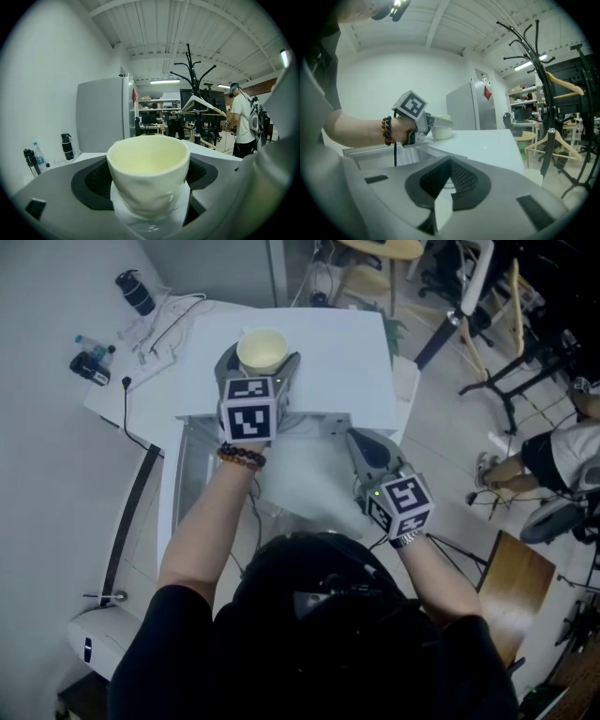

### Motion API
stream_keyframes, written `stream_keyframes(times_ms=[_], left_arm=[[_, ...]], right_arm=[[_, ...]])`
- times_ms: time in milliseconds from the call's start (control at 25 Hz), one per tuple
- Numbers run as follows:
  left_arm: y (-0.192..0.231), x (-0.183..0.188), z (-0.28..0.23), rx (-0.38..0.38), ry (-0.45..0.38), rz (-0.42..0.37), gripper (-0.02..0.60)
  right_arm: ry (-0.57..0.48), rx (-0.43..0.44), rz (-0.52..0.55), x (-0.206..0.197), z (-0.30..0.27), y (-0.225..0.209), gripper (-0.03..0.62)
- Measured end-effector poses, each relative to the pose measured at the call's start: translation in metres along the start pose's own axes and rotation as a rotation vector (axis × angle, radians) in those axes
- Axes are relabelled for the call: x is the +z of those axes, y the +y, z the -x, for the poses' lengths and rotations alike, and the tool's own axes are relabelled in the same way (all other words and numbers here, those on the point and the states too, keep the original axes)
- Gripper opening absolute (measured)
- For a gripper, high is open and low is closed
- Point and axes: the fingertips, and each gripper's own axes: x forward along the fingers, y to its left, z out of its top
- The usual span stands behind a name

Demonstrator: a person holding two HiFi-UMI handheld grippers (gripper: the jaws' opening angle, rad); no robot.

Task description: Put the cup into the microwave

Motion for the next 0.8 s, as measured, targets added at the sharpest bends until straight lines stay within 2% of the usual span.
stream_keyframes(times_ms=[800], left_arm=[[-0.001, -0.017, 0.068, 0.094, -0.024, 0.036, 0.445]], right_arm=[[-0.007, 0.083, 0.021, -0.014, 0.035, 0.034, 0.003]])
